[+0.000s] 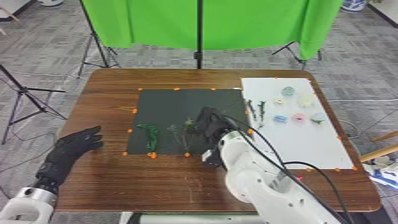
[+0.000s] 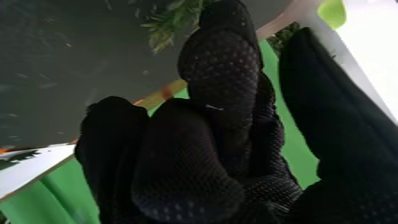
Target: Arrange flowers
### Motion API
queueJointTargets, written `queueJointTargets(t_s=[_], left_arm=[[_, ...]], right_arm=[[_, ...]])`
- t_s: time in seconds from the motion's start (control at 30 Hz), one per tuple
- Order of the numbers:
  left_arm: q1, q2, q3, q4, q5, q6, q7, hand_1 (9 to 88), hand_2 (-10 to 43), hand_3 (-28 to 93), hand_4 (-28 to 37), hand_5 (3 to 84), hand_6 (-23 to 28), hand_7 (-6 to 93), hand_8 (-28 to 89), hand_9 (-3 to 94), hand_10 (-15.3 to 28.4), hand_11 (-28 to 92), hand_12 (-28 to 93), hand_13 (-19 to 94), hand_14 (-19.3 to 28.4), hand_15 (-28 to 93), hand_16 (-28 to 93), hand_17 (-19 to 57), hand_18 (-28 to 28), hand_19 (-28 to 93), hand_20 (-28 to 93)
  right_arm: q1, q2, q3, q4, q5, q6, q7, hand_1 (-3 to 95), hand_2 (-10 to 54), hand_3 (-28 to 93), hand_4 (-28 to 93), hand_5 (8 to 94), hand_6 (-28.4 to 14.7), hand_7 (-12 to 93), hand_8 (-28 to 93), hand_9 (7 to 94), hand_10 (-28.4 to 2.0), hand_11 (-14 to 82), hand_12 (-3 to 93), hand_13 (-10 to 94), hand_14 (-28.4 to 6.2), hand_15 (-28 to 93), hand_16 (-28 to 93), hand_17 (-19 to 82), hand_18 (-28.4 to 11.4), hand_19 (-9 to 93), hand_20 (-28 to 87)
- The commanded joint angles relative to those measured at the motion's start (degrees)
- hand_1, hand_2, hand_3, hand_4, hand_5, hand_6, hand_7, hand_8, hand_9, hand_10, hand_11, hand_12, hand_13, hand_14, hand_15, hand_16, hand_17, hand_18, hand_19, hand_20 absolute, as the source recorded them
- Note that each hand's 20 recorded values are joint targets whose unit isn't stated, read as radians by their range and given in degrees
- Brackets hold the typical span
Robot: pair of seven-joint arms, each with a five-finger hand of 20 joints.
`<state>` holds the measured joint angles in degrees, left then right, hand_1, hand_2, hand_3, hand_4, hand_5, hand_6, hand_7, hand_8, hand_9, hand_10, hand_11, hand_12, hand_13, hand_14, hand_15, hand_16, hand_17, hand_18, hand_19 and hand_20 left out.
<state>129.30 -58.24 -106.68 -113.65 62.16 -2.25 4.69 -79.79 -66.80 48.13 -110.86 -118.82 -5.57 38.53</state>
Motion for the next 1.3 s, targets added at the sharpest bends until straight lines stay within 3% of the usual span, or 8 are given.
queueJointTargets(t_s=[0.03, 0.27, 0.37, 0.63, 1.3], left_arm=[[0.4, -0.51, -0.1, -0.02, 0.79, -1.05, -0.47, 26.6, -0.9, 65, -18.8, 44.8, 6.4, 6.7, -5, 42.6, 13.9, 16, 12, 37, 19.1, 20, 2, 9.0, 14.6, 12, 19], [0.8, -0.72, -0.37, -0.25, 0.99, -1.15, -0.53, 26.7, -0.9, 65, -18.9, 44.8, 6.3, 6.9, -5, 42.6, 13.9, 16, 12, 37, 19.1, 20, 2, 9.0, 14.5, 12, 19], [0.6, -0.59, -0.35, -0.11, 0.99, -1.47, -0.73, 26.6, -0.9, 65, -18.8, 44.8, 6.4, 6.8, -5, 42.6, 13.9, 16, 12, 37, 19.1, 20, 2, 8.9, 14.6, 12, 19], [0.5, -0.55, -0.4, -0.13, 1.13, -1.79, -1.06, 26.6, -0.8, 65, -18.7, 44.8, 6.5, 6.6, -5, 42.6, 13.9, 16, 11, 37, 19.1, 20, 2, 8.9, 14.6, 12, 19], [0.5, -0.57, -0.45, 0.0, 1.07, -2.67, -1.95, 26.6, -0.7, 65, -18.8, 44.8, 6.4, 6.6, -5, 42.6, 13.8, 16, 12, 37, 19.1, 20, 2, 8.8, 14.6, 12, 19]], right_arm=[[0.2, 0.9, -2.0, -1.3, -7.0, 1.4, -1.2, 34.1, -7.1, 64, -9, 84.5, -3.4, 17, -8, 93.7, -12.3, 39.7, 27.7, 94, -2.0, 68, 32, 72, -12.8, 93, 55], [0.0, 1.0, -2.2, -2.3, -4.4, -3.2, -0.2, 29.2, -5.6, 63, -9, 85.2, -3.7, 18, -8, 93.7, -12.6, 39.8, 27.8, 94, -2.2, 68, 33, 72, -13.1, 93, 56], [0.2, 0.5, -2.4, -2.1, -3.7, -6.1, 0.6, 27.0, -2.0, 62, -10, 85.3, -4.0, 17, -8, 93.7, -12.7, 39.6, 28.0, 94, -2.3, 68, 33, 72, -13.3, 93, 56], [0.5, 0.2, -3.6, -1.4, -2.1, -7.6, 0.6, 24.0, 5.5, 58, -11, 84.7, -4.4, 15, -8, 93.7, -13.1, 38.9, 28.4, 94, -2.7, 67, 34, 71, -13.6, 93, 57], [-0.6, 0.3, -1.9, -1.7, 1.7, -6.8, 0.0, 23.9, 7.0, 57, -10, 83.8, -4.6, 14, -8, 93.7, -13.3, 38.0, 28.8, 94, -3.0, 66, 35, 71, -14.1, 93, 56]])
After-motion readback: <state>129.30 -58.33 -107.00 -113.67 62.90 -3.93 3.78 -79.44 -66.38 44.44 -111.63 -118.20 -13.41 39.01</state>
